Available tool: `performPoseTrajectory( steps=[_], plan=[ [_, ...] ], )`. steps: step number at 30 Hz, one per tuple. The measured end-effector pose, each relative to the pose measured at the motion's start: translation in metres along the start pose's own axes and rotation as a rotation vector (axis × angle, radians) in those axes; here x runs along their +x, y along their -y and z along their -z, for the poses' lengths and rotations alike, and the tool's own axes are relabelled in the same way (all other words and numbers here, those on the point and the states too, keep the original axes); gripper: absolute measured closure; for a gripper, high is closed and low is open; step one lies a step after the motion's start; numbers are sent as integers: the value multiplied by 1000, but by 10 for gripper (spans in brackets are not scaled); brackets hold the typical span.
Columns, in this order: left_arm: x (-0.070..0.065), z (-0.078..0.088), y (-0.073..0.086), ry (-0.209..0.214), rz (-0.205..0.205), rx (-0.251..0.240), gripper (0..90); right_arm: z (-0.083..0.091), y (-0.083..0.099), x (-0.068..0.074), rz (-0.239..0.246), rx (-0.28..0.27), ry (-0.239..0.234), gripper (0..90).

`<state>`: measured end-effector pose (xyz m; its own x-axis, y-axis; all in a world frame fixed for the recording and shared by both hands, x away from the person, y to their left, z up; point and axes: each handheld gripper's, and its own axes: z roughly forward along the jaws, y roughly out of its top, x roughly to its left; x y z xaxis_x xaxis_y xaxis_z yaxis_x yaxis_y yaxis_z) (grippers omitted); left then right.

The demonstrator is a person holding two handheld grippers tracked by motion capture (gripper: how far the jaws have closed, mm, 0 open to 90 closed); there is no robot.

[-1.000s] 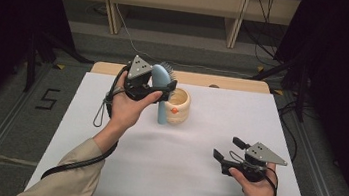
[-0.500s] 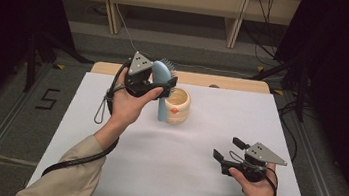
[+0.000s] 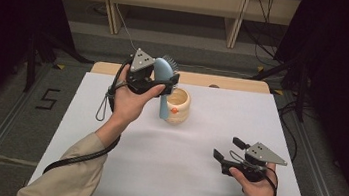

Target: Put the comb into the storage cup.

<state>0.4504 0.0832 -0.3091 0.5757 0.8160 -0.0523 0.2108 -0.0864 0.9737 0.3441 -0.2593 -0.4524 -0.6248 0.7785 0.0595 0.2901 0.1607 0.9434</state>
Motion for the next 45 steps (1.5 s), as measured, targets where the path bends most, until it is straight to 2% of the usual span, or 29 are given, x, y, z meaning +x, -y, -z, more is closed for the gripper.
performPoseTrajectory(
  steps=[34, 45],
  plan=[
    [3, -4, -19, -13, -2, -23, 193, -1, 1, 0, -4, -1, -4, 155],
    [5, -7, -20, -14, 0, -16, 193, -1, 1, 0, -4, -1, -4, 155]
  ],
)
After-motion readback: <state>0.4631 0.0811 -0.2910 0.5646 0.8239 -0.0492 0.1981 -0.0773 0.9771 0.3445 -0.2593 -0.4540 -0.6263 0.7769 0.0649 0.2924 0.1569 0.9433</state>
